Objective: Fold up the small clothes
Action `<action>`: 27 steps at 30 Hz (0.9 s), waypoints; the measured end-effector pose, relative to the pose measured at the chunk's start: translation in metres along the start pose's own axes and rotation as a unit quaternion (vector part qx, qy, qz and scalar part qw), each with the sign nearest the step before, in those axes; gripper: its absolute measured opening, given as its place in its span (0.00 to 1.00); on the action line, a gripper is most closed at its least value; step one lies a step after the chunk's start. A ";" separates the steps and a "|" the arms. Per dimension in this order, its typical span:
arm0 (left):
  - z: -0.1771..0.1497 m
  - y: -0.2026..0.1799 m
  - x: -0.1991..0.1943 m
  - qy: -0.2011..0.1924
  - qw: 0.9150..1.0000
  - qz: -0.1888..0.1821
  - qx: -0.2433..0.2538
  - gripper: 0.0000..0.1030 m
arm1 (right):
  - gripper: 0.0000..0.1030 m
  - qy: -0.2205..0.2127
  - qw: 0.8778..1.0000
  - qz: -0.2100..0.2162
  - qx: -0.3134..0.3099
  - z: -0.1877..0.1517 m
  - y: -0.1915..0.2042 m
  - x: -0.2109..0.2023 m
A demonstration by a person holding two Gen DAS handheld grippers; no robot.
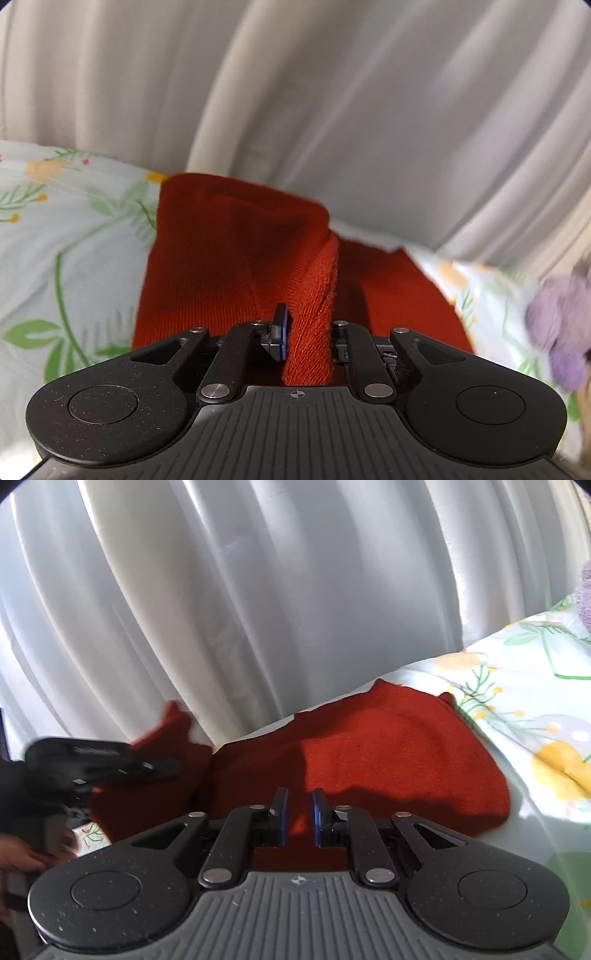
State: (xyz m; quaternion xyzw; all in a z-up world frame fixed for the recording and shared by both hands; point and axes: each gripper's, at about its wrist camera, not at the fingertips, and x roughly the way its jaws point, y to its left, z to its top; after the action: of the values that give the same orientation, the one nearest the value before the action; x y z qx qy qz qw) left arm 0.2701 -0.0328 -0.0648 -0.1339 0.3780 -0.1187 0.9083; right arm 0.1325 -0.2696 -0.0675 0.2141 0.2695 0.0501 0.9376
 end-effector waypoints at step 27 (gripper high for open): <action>-0.035 0.079 -0.042 0.010 0.992 -0.027 -0.126 0.60 | 0.04 0.109 0.990 0.042 -0.079 -0.018 0.038 0.059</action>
State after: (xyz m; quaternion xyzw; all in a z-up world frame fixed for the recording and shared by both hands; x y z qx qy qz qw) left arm 0.2253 0.0495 -0.0876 -0.2562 0.3957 -0.0963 0.8767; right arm 0.1741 -0.2164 -0.0940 0.1433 0.3565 0.1336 0.9135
